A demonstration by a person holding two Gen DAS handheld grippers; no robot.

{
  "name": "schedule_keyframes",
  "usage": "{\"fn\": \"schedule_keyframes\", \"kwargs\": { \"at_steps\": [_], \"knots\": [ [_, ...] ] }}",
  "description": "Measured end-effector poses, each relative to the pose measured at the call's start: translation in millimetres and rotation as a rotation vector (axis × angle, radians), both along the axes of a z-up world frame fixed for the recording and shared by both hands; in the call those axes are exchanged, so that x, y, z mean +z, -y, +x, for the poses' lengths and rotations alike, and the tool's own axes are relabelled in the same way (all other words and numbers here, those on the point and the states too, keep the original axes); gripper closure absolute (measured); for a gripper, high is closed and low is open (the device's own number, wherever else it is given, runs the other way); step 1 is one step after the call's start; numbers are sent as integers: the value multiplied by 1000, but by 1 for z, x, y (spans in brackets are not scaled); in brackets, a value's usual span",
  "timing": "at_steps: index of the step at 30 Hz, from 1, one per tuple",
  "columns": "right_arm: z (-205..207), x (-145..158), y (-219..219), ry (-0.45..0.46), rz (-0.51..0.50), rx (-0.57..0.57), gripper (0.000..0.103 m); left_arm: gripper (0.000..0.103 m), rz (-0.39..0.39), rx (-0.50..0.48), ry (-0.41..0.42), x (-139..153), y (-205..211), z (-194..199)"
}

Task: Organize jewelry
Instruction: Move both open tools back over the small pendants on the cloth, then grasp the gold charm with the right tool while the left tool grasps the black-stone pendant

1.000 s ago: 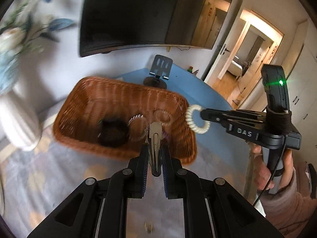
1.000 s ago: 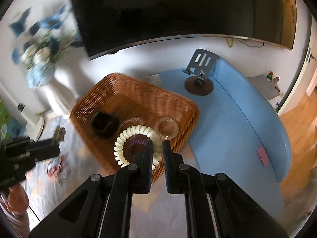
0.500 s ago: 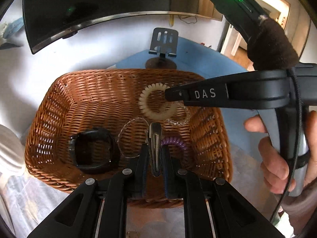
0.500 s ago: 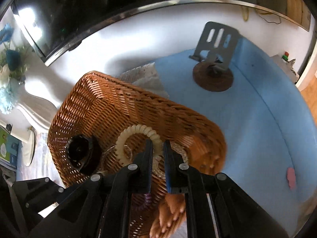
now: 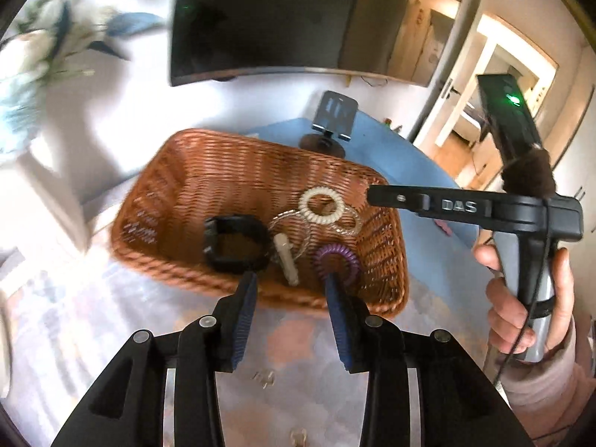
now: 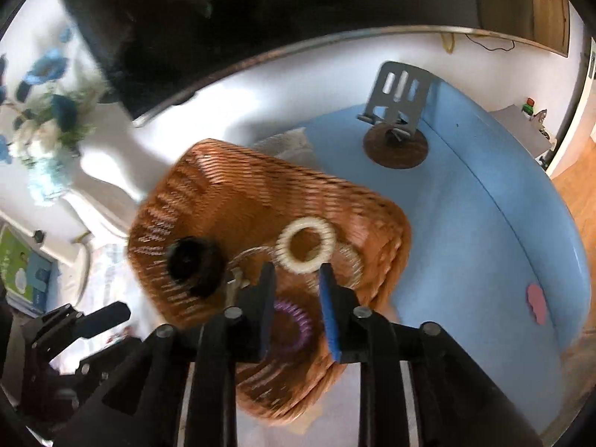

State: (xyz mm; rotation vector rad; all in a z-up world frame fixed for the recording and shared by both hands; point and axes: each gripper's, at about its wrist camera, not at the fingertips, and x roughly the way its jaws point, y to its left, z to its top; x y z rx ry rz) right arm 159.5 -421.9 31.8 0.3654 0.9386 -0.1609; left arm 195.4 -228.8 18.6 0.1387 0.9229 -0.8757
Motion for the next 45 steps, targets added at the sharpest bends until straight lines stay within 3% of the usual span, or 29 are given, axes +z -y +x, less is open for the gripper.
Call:
{"fn": "schedule_keyframes", "kwargs": {
  "at_steps": [5,8,12,16,24,29,40,45],
  "knots": [
    [-20,20,-36,31,2,54,65,64,-19,46,1,10,-42,-11],
    [-33,26,-60,39,-7,110,64,64,-51,55,-14,11,-73,-19],
    [-43,22,-107,23,-62,273,64,64,-70,36,-34,-1,-110,-35],
    [-44,6,-149,-23,-124,420,64,64,-19,-4,-41,-25,-123,-59],
    [-37,-30,-169,-113,-139,482,64,64,93,-155,-13,-65,-106,-111],
    [-33,-46,-164,-151,-114,498,64,64,157,-194,4,-80,-79,-121],
    [-7,-77,-143,-229,7,458,64,64,124,-159,-45,-98,-52,-106],
    [12,-93,-148,-260,-1,454,66,64,117,-156,-41,-102,-52,-108]
  ]
}}
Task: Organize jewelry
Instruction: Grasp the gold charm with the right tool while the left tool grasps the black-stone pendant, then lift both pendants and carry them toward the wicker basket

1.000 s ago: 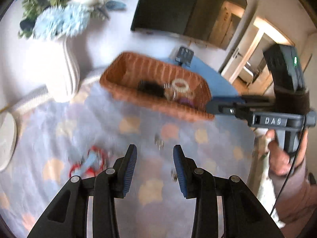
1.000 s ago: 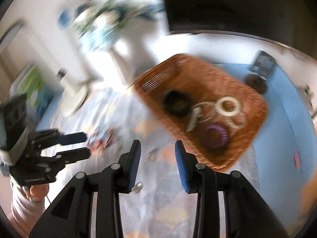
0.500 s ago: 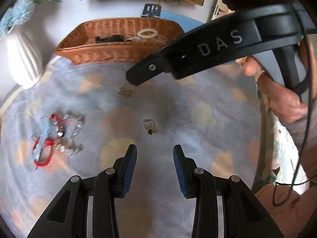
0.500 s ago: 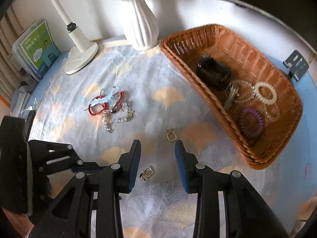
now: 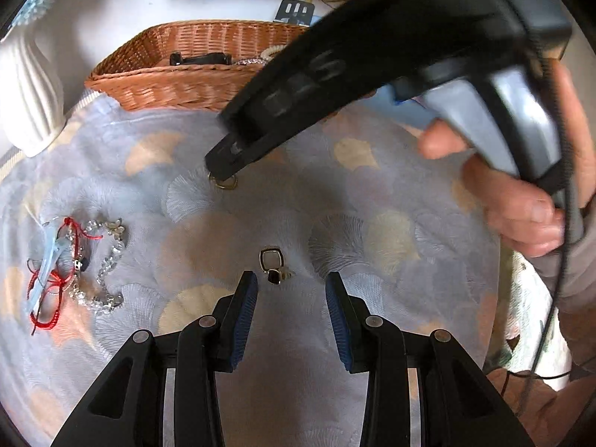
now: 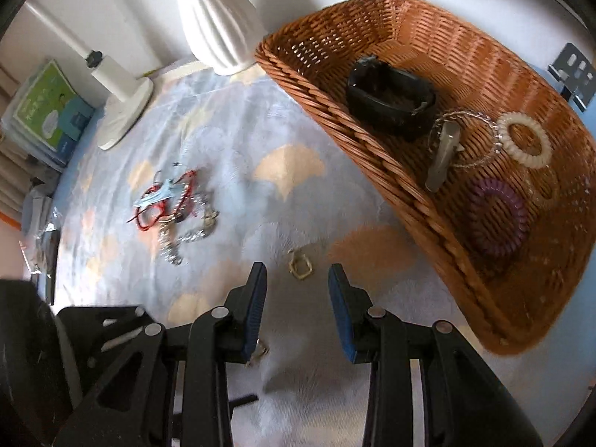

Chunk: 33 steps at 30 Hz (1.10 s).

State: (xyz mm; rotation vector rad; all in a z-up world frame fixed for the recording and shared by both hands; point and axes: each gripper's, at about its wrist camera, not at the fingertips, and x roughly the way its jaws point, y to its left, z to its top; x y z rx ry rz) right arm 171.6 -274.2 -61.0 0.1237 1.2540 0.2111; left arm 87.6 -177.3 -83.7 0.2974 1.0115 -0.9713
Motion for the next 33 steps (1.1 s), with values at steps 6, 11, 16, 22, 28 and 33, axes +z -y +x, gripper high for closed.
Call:
{"fn": "schedule_keyframes", "kwargs": {
  "at_steps": [6,11,16,22,28,33],
  "knots": [
    [9,-14,-6,6,-29,17,78,64,-32,19,-2,0,-6,-1],
    [12,-16,-12,13,-55,44,79,64,-43,38,-7,-3,-3,5],
    [12,-18,-19,23,-96,56,88,64,-26,45,18,-3,5,7],
    [7,-17,-22,39,-120,60,90,84,53,55,115,-3,15,-7],
    [-3,-14,-12,33,-99,44,91,90,70,61,139,-2,18,-16],
    [-17,2,-8,49,-66,44,91,91,40,68,116,5,9,-21]
  ]
}}
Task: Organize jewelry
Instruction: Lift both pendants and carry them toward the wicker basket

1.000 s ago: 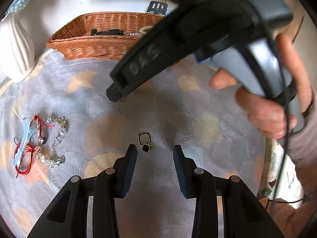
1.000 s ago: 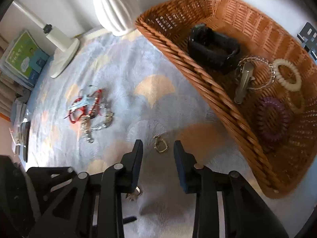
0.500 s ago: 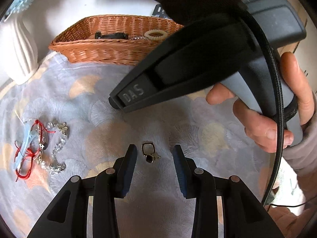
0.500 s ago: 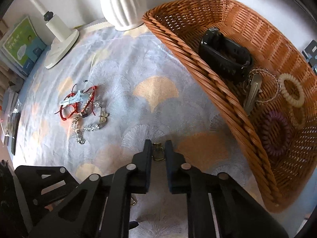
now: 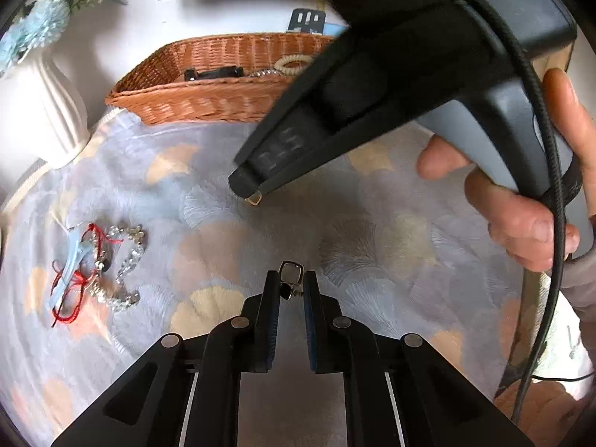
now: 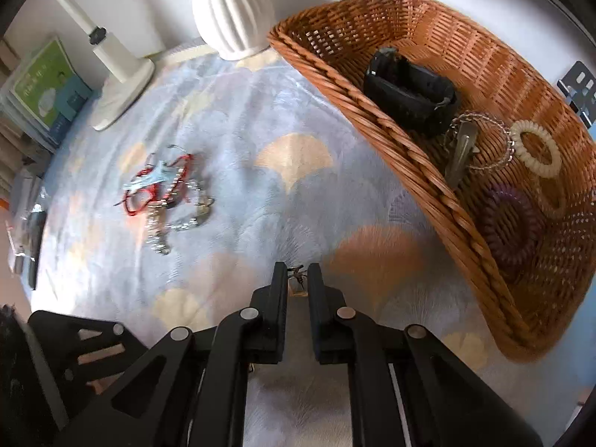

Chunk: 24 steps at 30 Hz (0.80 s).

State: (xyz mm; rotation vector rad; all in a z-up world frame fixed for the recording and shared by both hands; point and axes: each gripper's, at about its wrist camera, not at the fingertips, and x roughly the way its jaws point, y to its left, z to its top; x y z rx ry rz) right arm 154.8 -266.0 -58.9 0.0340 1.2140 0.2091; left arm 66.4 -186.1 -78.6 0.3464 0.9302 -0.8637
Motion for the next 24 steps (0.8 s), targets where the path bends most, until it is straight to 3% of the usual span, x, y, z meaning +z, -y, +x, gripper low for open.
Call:
{"fn": "schedule_keyframes", "kwargs": {
  "at_steps": [8,14,22,23,24],
  "knots": [
    [-24,53,2,87,-14,10,91,94,-89,-19,48,51,-25,-10],
    [-27,98,18,162,6,-25,91,95,-123,-19,90,84,-29,7],
    [-23,117,56,195,69,-84,91,95,-223,-38,57,111,-28,49],
    [-24,115,57,193,76,-82,91,94,-229,-48,26,107,-31,50],
    [-26,113,57,192,75,-81,91,84,-235,-59,-12,101,-36,48]
  ]
}}
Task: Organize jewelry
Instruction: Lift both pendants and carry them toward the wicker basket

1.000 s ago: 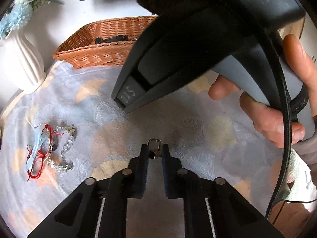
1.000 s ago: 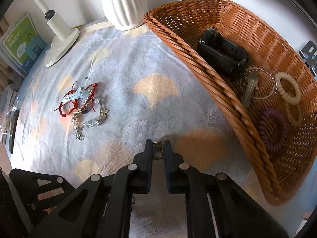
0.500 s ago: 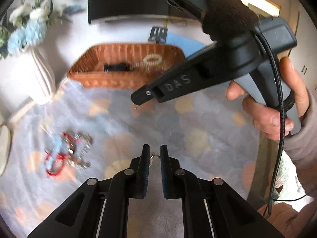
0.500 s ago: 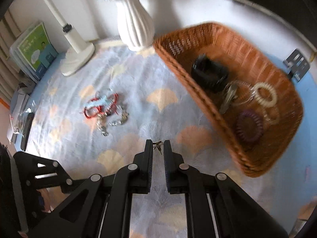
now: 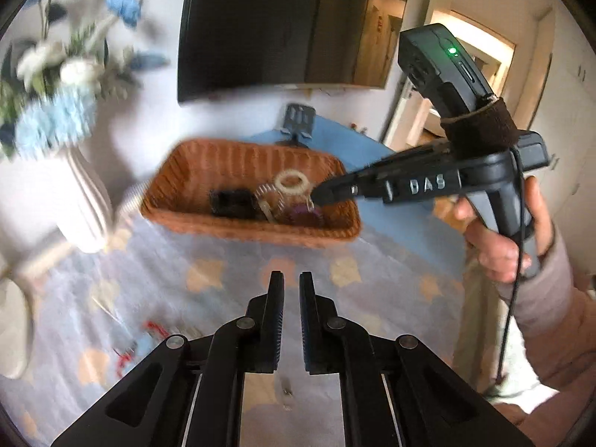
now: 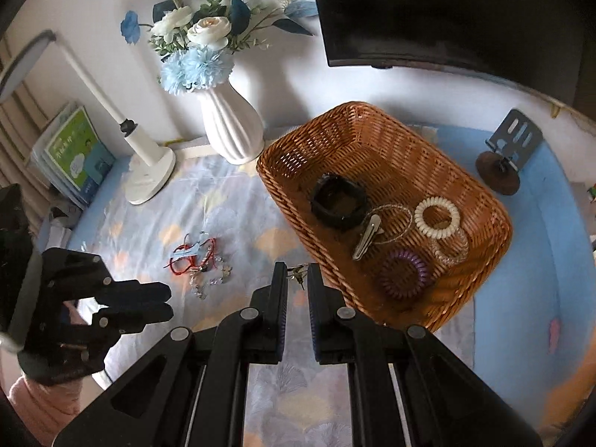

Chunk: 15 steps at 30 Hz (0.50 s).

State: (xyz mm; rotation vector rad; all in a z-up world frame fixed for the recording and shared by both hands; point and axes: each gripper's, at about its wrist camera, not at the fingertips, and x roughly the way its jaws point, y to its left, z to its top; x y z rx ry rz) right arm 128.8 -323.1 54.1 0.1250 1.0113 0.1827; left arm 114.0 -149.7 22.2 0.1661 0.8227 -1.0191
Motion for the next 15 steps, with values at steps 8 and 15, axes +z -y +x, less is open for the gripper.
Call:
{"fn": "schedule_keyframes", "kwargs": {
  "at_steps": [8,15],
  "knots": [
    [-6,-24,-11,-33,13,29,90,48,144,76,-47,-74,-16,-36],
    [-8,-38,-18,-59,19,39,90,59,292,81,30,-112,14,-57]
  ]
}}
